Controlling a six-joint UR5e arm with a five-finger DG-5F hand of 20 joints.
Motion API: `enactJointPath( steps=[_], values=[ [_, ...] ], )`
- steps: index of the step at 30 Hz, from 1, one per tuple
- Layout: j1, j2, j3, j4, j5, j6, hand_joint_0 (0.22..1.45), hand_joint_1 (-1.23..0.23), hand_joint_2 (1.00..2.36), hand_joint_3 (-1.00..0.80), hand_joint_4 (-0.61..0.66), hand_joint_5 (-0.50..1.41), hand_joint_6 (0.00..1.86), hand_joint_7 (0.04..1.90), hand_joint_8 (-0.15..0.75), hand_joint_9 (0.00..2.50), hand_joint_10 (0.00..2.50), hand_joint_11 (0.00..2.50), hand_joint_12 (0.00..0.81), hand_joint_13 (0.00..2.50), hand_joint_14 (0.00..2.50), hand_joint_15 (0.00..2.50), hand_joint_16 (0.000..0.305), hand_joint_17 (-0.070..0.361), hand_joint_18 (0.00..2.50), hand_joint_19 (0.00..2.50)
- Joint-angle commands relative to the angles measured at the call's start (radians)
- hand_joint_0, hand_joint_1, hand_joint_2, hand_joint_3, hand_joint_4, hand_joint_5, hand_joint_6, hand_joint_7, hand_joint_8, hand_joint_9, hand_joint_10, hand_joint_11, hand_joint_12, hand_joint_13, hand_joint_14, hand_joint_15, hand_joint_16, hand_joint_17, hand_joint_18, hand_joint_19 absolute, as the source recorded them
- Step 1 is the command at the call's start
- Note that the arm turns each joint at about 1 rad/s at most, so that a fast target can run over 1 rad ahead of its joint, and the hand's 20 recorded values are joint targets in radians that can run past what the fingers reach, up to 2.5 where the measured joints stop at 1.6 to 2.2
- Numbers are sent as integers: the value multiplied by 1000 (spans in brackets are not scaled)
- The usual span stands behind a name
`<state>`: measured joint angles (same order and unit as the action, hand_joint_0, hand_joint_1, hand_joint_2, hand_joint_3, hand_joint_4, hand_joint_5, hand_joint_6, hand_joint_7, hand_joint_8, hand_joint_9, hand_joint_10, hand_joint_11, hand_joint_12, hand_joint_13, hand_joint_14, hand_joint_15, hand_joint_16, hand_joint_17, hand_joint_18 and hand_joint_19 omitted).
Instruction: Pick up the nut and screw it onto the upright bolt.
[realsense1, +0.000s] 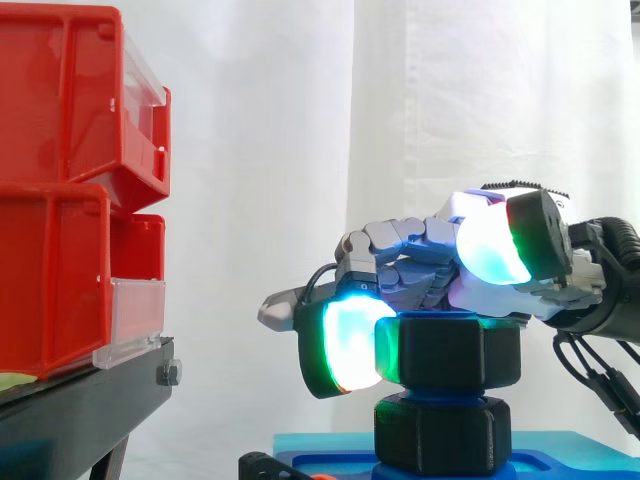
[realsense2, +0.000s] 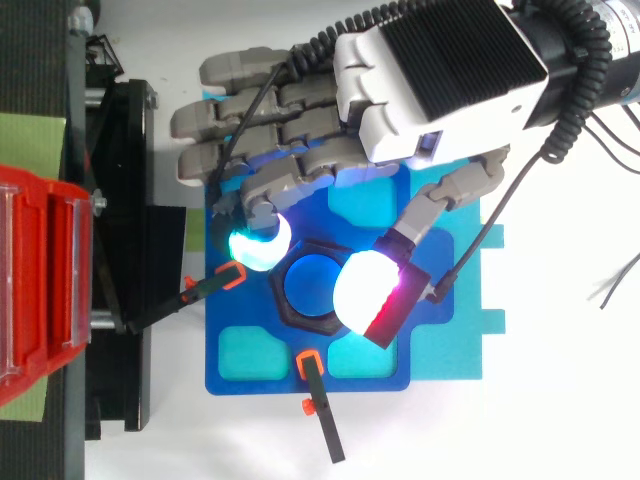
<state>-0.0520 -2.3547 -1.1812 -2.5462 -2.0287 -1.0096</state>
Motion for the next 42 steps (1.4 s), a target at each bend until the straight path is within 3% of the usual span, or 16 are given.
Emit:
enactJointPath(
  steps=[1, 11, 16, 27, 31, 32, 42],
  values=[
    [-3, 0, 0, 3, -1, 0, 478, -249, 1000, -500, 128, -120, 525, 1274, 225, 467, 0, 0, 257, 323, 0, 0, 26, 59, 0, 0],
    [-22, 0, 0, 17, -18, -3, 504, -328, 1000, -500, 114, -65, 678, 1139, 245, 781, 0, 0, 194, 599, 0, 0, 11, 26, 229, 0],
    [-25, 0, 0, 23, -21, -3, 514, -345, 1000, -500, 106, -15, 660, 1249, 243, 935, 0, 0, 167, 707, 0, 0, 7, 17, 352, 0],
    [-28, 0, 0, 37, -21, -3, 527, -362, 1000, -500, 51, 30, 696, 1095, 216, 1315, 0, 0, 120, 976, 0, 0, 2, 5, 622, 0],
    [-31, 0, 2, 38, -25, -3, 523, -355, 1000, -500, 95, 28, 586, 1335, 229, 1280, 0, 0, 133, 917, 0, 0, 4, 10, 575, 0],
    [-32, 0, 2, 38, -27, -3, 517, -348, 1000, -500, 121, 20, 500, 1496, 236, 1222, 0, 0, 141, 881, 0, 0, 5, 12, 548, 0],
    [-43, 0, 2, 64, -47, -3, 489, -321, 1000, -500, 179, -144, 503, 864, 225, 896, 0, 0, 197, 680, 0, 0, 15, 34, 367, 0]
  ],
)
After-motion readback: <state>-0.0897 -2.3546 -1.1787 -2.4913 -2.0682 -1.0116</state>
